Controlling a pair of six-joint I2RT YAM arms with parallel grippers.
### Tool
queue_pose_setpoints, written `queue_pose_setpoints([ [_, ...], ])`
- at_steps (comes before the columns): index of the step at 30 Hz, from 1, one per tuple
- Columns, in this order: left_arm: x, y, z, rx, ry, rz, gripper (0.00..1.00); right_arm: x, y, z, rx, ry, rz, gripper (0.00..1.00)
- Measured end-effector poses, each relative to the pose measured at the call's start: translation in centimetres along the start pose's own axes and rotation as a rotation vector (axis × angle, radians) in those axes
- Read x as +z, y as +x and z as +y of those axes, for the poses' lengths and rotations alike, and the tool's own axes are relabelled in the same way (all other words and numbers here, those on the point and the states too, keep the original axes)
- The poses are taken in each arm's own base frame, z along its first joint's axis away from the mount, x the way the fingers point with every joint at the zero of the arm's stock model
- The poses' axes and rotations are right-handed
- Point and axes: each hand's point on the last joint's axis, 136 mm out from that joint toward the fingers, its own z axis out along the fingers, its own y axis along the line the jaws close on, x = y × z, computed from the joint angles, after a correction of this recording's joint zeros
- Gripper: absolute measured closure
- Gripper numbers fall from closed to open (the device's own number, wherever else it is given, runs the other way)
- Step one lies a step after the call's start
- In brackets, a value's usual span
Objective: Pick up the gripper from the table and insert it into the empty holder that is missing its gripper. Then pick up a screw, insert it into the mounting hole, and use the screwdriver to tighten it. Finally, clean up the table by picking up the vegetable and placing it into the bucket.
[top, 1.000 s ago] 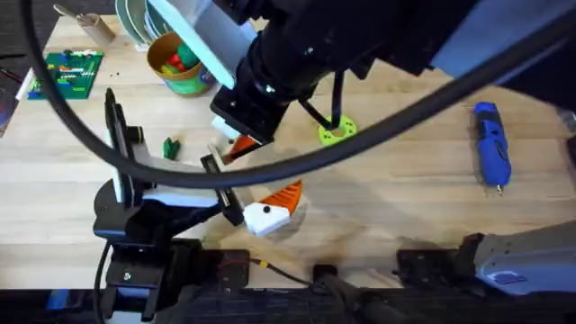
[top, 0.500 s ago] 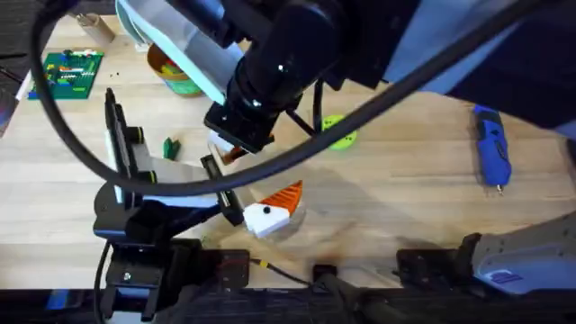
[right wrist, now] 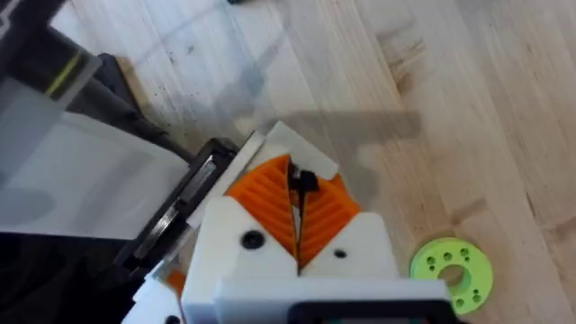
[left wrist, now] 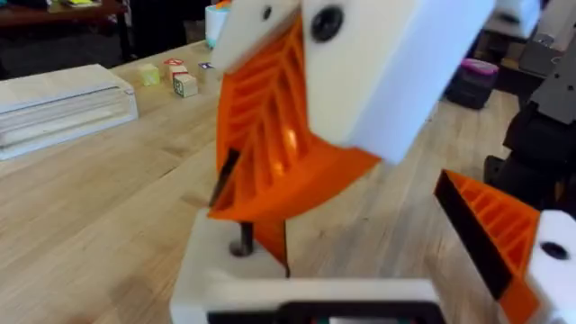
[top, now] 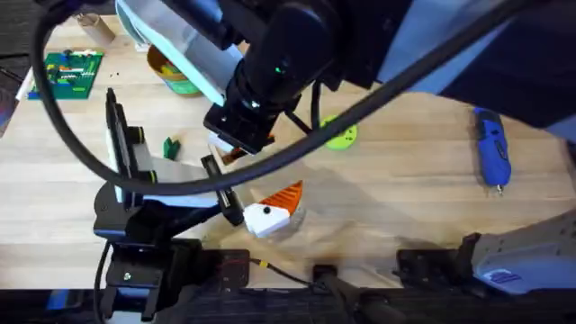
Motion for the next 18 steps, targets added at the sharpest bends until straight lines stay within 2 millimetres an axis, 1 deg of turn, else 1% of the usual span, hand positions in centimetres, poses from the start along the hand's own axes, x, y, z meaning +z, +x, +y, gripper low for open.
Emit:
queue_pose_setpoints([
  [5,0.00,0.05,-0.32,-0.006,0.019,0.002,0.008,0.76,-0.42,-0.12,0.000,0.001,0.000,0.995],
  [18,0.01,0.11,-0.67,-0.006,0.038,0.005,0.008,0.80,0.07,-0.52,0.010,0.024,0.021,0.995],
])
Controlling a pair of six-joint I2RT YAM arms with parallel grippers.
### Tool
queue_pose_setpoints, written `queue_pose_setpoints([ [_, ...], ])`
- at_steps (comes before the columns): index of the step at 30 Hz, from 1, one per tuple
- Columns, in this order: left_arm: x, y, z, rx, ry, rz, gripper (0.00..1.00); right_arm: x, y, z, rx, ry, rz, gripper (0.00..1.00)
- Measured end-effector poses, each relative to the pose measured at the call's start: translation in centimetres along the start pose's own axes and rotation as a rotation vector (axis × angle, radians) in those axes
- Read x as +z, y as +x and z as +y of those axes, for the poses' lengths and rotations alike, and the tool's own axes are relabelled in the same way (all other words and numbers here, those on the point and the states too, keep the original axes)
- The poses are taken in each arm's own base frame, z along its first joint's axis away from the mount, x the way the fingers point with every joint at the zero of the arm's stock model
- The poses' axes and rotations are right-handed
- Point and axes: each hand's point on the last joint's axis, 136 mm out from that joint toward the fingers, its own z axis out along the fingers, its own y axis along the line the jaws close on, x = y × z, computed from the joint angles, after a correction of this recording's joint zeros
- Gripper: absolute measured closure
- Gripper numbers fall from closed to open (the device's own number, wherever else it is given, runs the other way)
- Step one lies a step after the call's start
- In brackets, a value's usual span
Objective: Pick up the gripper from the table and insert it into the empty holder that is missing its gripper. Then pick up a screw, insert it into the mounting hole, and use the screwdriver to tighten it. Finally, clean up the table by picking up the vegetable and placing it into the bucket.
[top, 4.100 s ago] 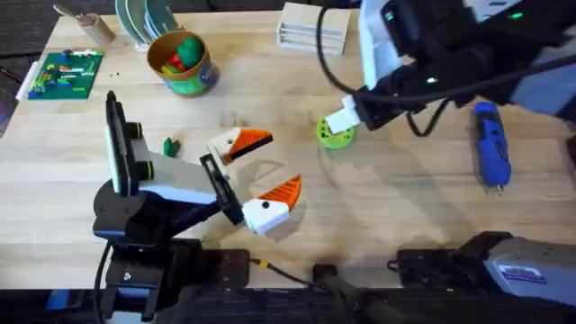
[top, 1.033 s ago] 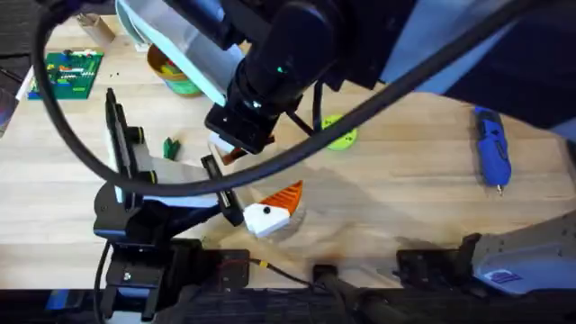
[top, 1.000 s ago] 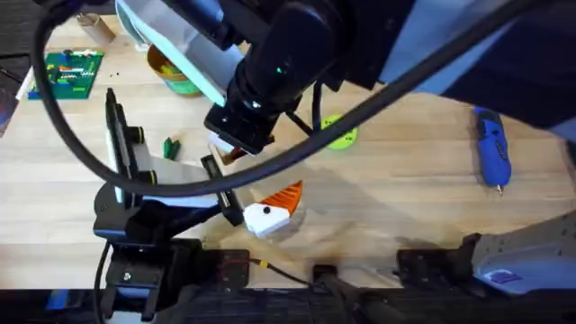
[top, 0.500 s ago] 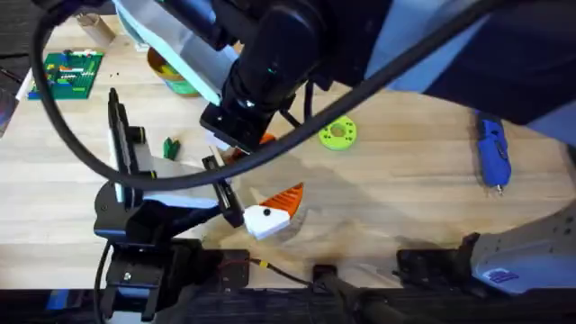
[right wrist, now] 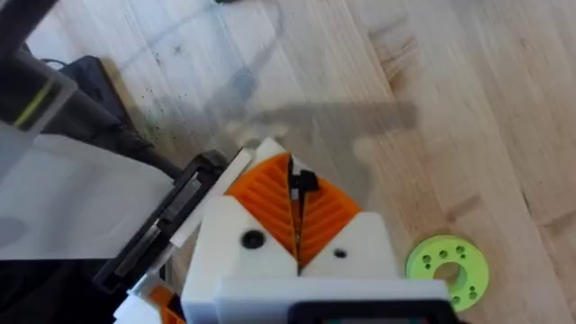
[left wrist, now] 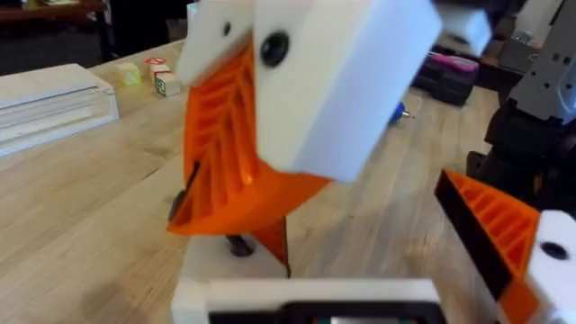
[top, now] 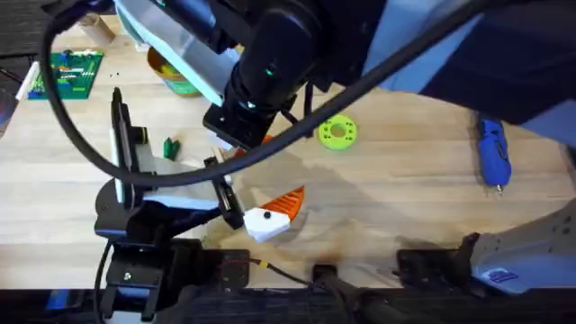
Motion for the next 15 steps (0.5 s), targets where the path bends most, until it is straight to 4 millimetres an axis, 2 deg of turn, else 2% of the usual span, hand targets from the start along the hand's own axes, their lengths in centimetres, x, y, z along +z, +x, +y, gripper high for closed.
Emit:
queue_pose_setpoints([
  [15,0.00,0.07,-0.31,-0.003,0.018,0.003,0.008,-0.53,0.65,0.32,0.006,-0.001,0.024,0.995],
])
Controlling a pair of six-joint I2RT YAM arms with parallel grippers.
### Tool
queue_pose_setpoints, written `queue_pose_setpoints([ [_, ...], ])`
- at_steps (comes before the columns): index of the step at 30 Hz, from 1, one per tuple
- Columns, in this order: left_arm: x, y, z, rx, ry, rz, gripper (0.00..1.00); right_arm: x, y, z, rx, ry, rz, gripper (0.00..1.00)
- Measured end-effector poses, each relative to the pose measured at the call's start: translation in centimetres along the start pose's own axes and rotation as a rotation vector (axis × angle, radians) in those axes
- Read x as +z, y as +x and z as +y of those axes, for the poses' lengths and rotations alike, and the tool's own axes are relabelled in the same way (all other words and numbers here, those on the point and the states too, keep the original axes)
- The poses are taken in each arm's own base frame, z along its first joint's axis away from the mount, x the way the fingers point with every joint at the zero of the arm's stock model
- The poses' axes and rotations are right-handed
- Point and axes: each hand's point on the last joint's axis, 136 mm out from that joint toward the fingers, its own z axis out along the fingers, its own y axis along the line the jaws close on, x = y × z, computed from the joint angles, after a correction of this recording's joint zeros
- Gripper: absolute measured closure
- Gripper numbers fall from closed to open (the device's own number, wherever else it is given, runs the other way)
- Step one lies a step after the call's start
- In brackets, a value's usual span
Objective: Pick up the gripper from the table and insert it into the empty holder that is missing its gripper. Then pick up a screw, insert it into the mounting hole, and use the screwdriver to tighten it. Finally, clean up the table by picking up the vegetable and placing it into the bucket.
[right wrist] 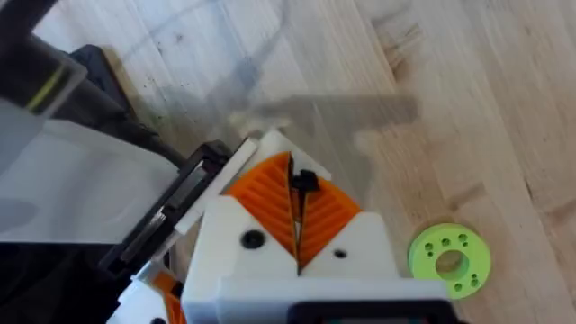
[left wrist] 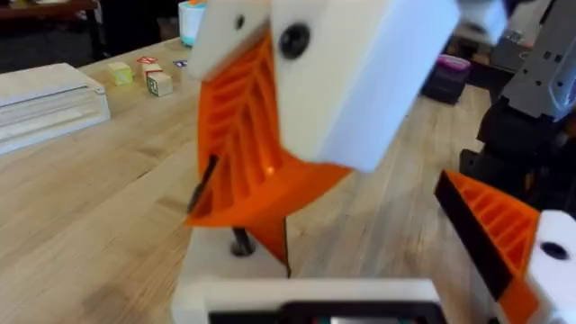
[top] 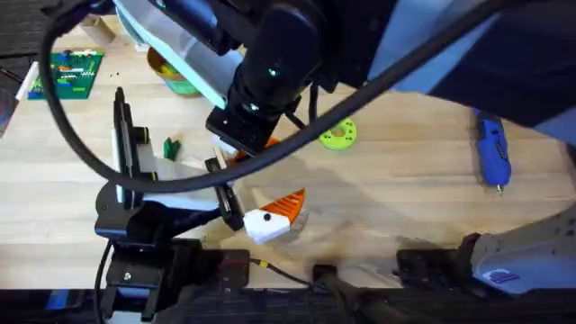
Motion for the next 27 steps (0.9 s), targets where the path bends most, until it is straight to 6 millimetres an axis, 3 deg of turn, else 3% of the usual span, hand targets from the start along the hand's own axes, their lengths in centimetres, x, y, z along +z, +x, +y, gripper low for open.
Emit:
queue_pose_setpoints([
  [17,0.0,0.0,0.2,0.006,-0.011,-0.002,0.009,-0.6,0.1,0.5,-0.005,-0.007,-0.004,0.995],
  [27,0.0,0.0,0.3,0.007,-0.015,-0.002,0.008,-0.6,-0.7,-0.3,0.023,0.043,-0.038,0.995],
])
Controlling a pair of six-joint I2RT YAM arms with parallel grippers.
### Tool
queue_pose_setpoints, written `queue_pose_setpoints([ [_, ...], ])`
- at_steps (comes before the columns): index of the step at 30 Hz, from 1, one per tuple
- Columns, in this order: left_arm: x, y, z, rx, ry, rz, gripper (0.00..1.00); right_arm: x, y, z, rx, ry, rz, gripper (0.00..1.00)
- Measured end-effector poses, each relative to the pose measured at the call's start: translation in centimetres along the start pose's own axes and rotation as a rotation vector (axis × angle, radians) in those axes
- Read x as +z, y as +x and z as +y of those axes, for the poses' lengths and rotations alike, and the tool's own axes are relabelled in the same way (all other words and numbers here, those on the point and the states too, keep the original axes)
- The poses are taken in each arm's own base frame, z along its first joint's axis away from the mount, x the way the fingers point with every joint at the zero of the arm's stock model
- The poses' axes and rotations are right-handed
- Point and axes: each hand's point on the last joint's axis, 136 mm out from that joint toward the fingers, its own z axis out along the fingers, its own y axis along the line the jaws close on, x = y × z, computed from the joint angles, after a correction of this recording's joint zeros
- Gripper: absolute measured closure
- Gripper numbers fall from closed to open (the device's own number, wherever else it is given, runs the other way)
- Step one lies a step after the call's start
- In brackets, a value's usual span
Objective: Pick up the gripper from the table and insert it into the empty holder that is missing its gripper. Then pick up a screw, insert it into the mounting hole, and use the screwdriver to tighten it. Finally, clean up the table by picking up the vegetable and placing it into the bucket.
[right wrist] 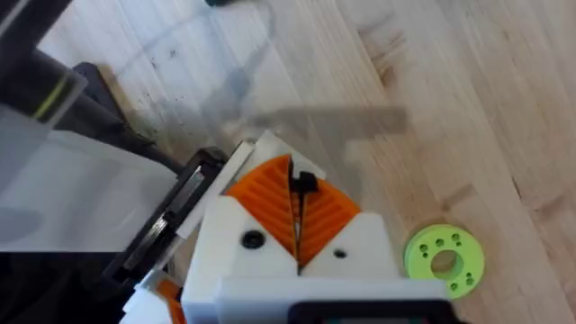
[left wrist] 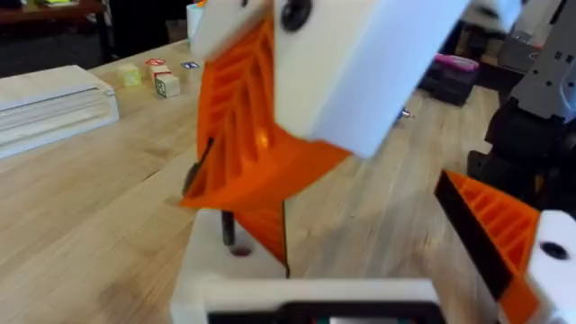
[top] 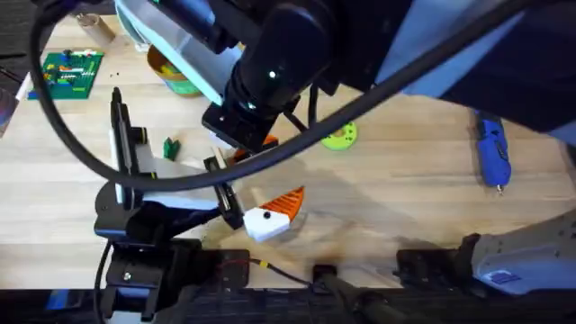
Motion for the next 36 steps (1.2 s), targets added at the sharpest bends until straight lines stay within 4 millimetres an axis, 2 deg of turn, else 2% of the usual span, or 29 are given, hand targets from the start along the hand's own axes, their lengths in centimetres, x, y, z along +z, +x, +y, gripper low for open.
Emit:
queue_pose_setpoints([
  [27,0.0,0.0,0.0,-0.002,0.000,0.000,0.008,0.0,0.3,0.3,0.003,-0.017,0.013,0.995],
  [36,0.0,0.0,0.0,0.000,0.000,0.000,0.008,-1.7,0.1,0.5,0.002,-0.024,-0.020,0.995],
])
